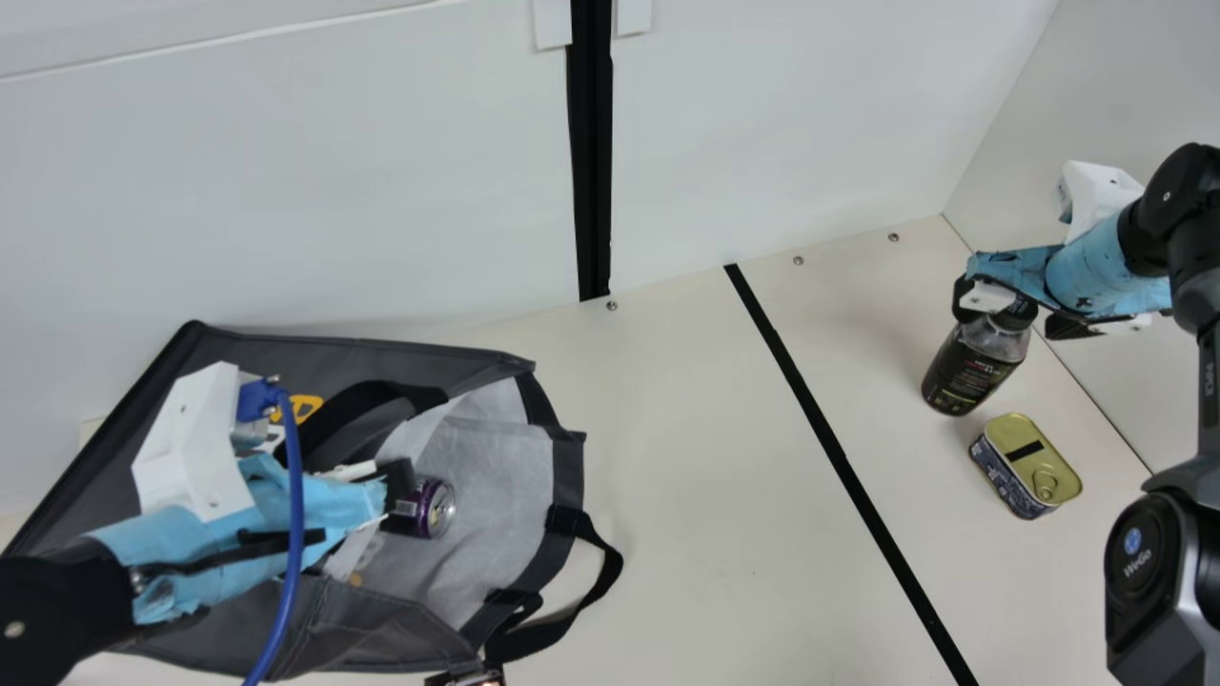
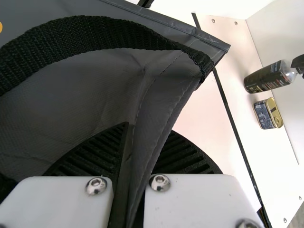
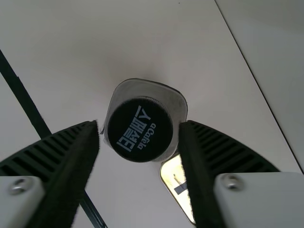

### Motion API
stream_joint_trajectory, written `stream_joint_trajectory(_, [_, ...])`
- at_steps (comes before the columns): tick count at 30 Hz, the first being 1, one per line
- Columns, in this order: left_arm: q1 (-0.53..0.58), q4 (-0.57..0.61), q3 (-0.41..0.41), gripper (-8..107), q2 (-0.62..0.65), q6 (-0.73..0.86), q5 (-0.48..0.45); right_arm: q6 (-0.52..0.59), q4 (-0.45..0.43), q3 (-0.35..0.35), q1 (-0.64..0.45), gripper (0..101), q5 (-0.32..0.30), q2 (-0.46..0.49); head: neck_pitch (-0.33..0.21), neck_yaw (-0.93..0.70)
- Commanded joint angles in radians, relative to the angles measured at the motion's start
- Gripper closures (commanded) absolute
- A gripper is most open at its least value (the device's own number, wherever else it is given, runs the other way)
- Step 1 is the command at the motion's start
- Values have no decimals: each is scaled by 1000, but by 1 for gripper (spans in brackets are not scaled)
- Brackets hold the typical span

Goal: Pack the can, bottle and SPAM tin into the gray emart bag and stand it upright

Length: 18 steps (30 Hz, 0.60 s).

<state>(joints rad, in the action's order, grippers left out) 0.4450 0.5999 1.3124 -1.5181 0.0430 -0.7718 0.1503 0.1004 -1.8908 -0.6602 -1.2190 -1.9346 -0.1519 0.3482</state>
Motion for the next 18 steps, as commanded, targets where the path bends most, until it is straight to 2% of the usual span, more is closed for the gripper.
stream_joint_trajectory(1, [0, 0, 0, 107, 0, 0, 0, 6, 1, -4, 2, 67, -1, -6, -23, 1])
stream_joint_trajectory(6, [0, 0, 0, 107, 0, 0, 0, 17, 9, -15, 3, 100, -1, -20, -23, 1])
stream_joint_trajectory(18, [0, 0, 0, 107, 0, 0, 0, 88, 52, -41, 10, 101, -1, -18, -23, 1])
